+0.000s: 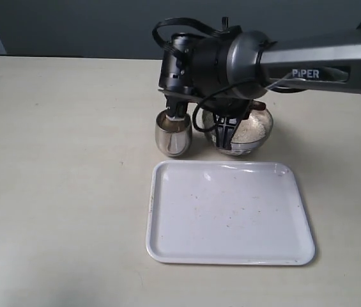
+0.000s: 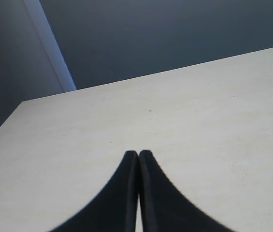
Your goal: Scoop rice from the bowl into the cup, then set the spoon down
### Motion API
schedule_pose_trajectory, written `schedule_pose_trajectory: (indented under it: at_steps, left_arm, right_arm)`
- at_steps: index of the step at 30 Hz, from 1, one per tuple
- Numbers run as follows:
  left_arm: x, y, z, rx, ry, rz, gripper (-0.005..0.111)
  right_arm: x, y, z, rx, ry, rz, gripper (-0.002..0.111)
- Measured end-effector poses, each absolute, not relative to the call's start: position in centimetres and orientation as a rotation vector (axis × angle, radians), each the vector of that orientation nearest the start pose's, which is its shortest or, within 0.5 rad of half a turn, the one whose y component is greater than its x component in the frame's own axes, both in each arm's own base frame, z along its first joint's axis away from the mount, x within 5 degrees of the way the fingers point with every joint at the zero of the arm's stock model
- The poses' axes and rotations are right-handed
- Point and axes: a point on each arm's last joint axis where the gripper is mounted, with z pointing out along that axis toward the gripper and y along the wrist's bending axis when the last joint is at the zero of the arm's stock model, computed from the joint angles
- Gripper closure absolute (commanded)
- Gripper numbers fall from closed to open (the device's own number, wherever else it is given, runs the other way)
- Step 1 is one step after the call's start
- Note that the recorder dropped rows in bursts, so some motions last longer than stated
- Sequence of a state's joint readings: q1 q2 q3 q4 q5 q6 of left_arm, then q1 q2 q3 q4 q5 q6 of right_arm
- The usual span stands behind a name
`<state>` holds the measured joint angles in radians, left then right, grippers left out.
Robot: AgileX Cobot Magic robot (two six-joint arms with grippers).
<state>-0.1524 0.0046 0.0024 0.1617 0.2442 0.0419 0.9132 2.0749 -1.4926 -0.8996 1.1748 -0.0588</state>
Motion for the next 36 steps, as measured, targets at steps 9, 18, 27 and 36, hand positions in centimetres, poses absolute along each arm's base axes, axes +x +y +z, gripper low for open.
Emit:
schedule_pose_trajectory:
  at_steps: [9, 18, 27, 36]
  left_arm:
    - [5.6, -0.5, 19.0, 0.274, 1.710, 0.068, 0.106]
    - [5.6, -0.5, 19.0, 0.274, 1.710, 0.068, 0.106]
    - [5.6, -0.5, 19.0, 0.274, 1.710, 0.068, 0.106]
    - [5.6, -0.5, 19.0, 0.274, 1.710, 0.068, 0.106]
  right_arm:
    - [28.4, 28.9, 17.3, -1.770, 1.852, -1.246, 0.109]
    - [28.6, 29.5, 17.8, -1.708, 1.748, -1.281, 0.109]
    - [27.9, 30.0, 17.8, -1.697, 1.720, -1.294, 0.109]
    - [26.8, 28.9, 16.6, -1.660, 1.823, -1.282, 0.109]
